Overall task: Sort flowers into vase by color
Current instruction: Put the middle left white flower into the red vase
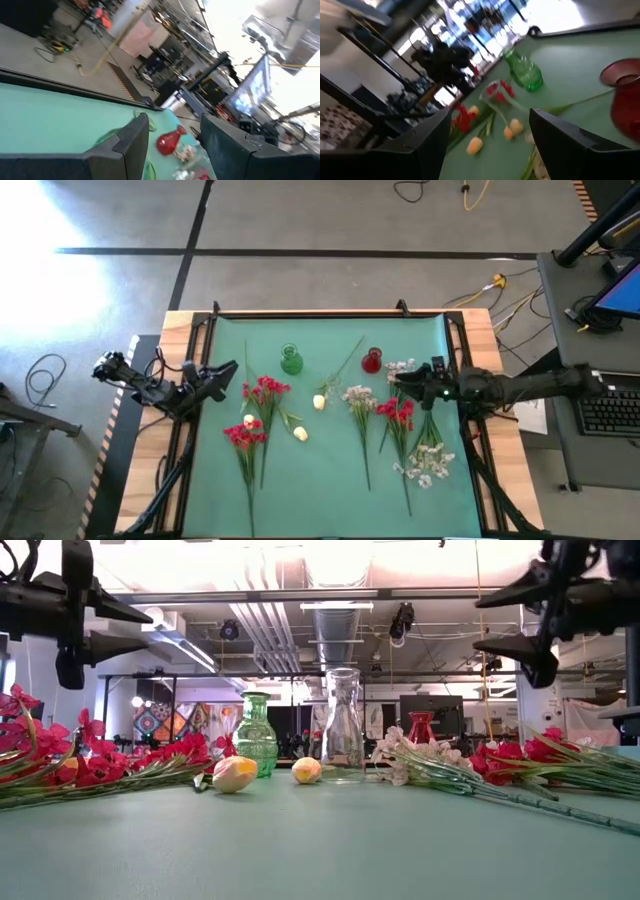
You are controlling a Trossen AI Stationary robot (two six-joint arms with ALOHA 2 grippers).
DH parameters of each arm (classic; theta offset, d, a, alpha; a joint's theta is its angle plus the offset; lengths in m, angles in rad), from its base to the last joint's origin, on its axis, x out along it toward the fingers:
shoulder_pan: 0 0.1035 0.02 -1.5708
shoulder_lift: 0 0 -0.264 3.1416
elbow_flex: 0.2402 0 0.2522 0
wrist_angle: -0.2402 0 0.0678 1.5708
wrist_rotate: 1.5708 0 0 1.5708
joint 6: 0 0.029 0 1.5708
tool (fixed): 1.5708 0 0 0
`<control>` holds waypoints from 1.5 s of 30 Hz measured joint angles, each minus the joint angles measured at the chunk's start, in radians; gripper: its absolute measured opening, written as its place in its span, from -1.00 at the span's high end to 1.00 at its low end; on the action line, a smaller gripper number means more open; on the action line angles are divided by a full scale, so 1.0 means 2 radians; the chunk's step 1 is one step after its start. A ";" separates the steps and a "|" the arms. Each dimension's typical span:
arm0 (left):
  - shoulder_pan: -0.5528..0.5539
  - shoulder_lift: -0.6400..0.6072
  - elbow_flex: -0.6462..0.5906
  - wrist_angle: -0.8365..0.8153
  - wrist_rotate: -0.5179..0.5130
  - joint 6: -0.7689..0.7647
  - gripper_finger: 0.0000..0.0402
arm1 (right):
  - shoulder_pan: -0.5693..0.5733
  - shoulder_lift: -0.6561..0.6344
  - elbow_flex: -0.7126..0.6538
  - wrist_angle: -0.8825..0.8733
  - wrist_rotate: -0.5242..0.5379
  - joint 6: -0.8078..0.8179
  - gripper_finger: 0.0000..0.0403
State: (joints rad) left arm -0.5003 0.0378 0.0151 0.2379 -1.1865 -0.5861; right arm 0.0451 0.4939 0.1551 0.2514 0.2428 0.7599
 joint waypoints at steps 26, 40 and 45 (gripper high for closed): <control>0.000 0.000 0.000 -0.019 0.011 0.051 0.16 | 0.080 0.444 0.429 -0.467 -0.035 0.155 -0.38; 0.000 0.000 0.000 -0.019 0.010 0.082 0.16 | 0.080 0.603 0.518 -0.499 -0.059 0.192 -0.66; 0.000 0.000 0.000 -0.019 0.010 0.082 0.16 | 0.080 0.638 0.515 -0.517 -0.068 0.215 -0.61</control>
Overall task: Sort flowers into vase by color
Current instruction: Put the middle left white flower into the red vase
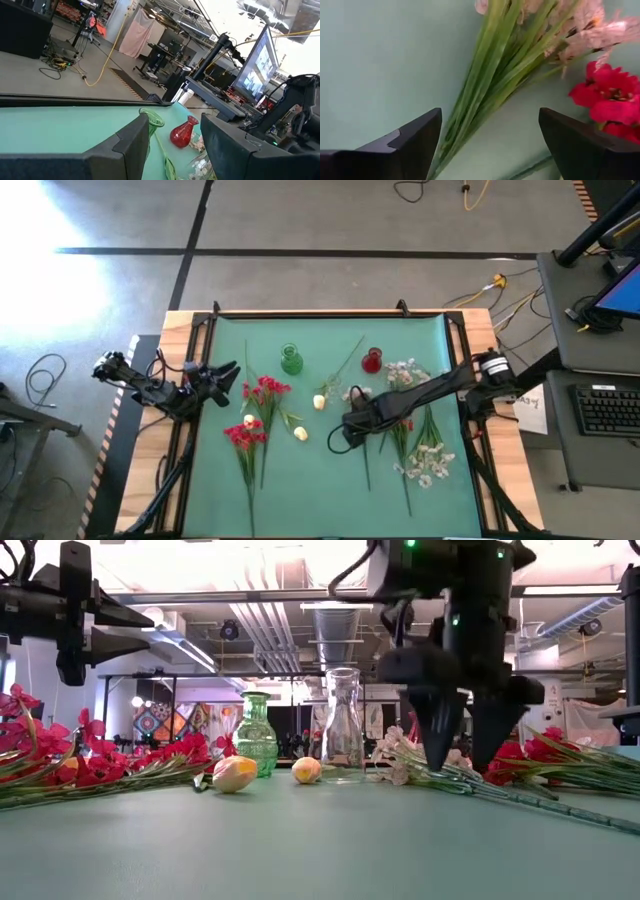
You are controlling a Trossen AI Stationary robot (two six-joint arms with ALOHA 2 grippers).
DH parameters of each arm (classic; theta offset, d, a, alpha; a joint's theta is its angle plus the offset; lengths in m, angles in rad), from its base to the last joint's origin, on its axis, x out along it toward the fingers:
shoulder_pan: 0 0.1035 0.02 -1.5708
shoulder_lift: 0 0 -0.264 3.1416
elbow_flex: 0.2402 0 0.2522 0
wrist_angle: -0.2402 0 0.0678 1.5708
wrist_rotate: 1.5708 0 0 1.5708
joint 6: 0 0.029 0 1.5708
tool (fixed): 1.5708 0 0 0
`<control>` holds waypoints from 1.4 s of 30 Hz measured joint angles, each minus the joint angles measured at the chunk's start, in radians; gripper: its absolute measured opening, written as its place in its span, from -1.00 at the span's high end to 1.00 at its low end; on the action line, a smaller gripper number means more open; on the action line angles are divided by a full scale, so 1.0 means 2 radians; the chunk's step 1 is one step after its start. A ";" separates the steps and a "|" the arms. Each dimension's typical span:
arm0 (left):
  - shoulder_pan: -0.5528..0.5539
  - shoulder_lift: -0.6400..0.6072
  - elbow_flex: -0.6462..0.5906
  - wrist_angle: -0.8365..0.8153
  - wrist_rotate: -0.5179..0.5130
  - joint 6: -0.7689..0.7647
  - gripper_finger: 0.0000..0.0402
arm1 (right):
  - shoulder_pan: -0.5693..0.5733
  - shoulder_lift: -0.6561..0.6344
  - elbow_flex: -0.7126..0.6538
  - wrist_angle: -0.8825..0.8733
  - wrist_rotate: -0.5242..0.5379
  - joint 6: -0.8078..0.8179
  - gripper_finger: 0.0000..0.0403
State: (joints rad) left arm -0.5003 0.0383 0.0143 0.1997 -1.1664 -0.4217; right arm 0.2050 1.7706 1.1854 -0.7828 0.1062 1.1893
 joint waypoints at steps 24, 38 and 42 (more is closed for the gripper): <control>0.000 0.000 0.000 -0.009 0.000 -0.001 0.16 | 0.000 0.022 0.002 0.005 0.003 -0.008 0.82; 0.000 0.000 0.000 -0.012 0.000 -0.001 0.16 | 0.012 -0.084 0.006 0.014 0.033 -0.041 0.87; 0.000 0.000 0.000 -0.011 0.000 -0.001 0.16 | 0.025 -0.132 0.004 0.033 0.059 -0.065 0.87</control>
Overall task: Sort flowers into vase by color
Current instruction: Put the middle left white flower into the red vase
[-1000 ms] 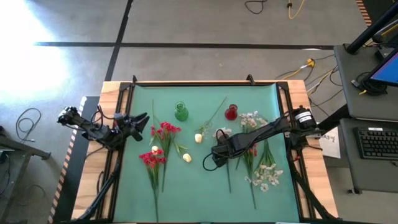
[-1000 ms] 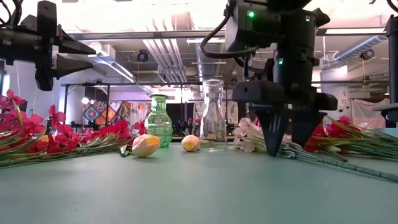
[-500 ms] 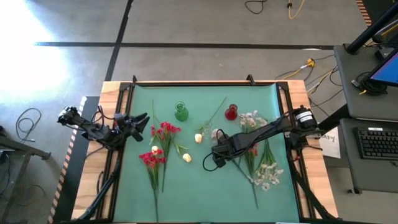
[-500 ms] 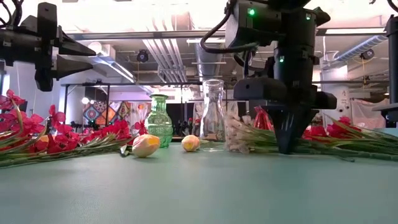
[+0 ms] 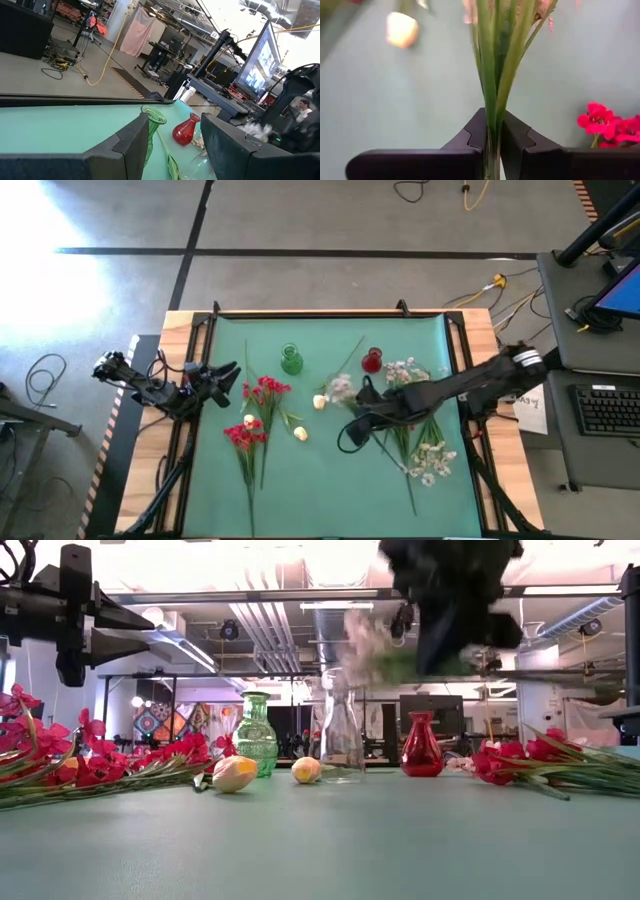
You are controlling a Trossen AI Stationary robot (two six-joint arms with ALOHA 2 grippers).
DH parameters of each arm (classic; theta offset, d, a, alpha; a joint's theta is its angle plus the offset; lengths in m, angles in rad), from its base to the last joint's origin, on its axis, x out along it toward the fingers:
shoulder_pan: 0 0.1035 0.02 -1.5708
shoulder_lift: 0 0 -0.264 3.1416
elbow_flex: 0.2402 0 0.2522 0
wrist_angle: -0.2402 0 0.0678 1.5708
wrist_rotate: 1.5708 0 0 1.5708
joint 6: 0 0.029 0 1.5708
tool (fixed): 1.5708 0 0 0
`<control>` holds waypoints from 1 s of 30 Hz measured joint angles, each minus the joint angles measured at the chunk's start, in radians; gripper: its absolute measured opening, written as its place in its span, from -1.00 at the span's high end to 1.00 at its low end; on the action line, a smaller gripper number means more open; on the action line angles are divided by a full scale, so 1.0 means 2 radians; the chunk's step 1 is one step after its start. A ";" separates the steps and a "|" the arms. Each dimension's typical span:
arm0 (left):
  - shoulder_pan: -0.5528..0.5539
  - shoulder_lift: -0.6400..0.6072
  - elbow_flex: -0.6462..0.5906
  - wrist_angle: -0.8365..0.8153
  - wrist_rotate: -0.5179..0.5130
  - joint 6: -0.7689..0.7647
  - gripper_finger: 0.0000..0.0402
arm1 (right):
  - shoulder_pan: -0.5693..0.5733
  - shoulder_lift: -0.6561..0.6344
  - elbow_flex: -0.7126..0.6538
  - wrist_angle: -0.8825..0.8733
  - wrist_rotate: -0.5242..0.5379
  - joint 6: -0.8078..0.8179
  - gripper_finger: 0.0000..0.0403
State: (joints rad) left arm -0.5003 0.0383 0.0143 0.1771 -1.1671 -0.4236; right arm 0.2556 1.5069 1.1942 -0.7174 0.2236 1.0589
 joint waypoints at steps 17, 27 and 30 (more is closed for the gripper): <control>0.000 0.000 0.000 0.001 0.000 -0.002 0.16 | 0.012 -0.134 -0.098 0.283 0.085 -0.205 0.87; 0.000 0.000 0.000 0.000 0.000 -0.016 0.16 | -0.053 -0.144 -0.232 0.722 0.097 -0.418 0.87; 0.000 0.000 0.000 0.000 0.000 -0.019 0.16 | -0.077 -0.144 -0.262 0.805 0.141 -0.462 0.87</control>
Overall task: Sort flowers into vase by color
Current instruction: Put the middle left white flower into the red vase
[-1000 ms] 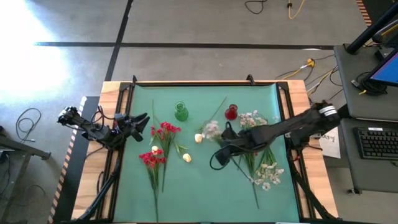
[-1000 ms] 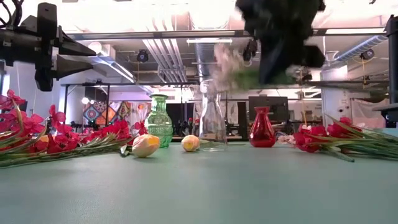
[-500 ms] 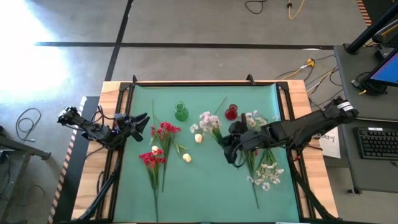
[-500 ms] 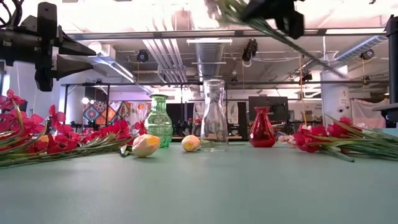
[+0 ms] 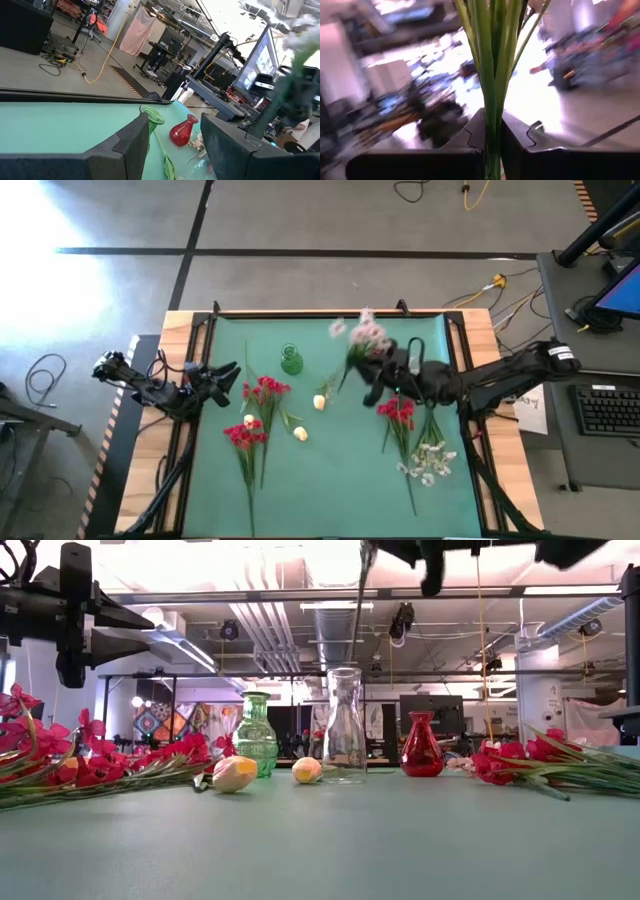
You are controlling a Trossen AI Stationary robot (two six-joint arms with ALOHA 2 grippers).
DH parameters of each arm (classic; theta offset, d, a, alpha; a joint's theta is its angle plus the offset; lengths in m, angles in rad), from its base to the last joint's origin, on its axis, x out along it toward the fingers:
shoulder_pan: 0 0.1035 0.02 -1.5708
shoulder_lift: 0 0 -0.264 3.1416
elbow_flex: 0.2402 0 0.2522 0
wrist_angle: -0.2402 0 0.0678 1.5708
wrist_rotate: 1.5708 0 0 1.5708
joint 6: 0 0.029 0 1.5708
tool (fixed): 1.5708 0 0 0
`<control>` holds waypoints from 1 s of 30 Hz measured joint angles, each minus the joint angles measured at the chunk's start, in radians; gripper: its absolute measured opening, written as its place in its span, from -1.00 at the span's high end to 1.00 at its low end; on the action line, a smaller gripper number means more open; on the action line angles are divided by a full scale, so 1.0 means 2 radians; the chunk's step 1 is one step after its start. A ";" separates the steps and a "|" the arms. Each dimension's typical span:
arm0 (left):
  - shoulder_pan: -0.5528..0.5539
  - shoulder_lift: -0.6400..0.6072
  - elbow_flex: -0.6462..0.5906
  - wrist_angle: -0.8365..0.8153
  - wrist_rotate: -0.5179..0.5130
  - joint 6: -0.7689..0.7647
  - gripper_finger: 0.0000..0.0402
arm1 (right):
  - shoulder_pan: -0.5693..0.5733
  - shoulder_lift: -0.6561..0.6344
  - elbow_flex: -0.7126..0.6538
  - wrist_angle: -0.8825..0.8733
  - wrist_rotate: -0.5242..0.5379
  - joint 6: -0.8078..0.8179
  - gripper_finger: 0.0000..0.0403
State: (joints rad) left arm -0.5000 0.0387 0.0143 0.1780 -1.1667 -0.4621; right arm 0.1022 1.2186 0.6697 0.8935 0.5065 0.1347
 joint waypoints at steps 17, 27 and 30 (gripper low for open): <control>0.000 0.000 0.000 0.000 0.000 0.000 0.16 | -0.053 -0.044 -0.045 0.065 0.280 -0.179 0.87; 0.000 0.000 0.000 0.001 -0.001 0.000 0.16 | -0.077 -0.037 -0.079 0.064 0.267 -0.116 0.87; 0.000 0.000 0.000 0.000 -0.001 0.000 0.16 | -0.085 -0.037 -0.087 0.064 0.265 -0.101 0.87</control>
State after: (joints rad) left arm -0.4999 0.0387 0.0143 0.1789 -1.1683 -0.4622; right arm -0.0674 1.1454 0.4962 1.0212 1.0363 -0.0668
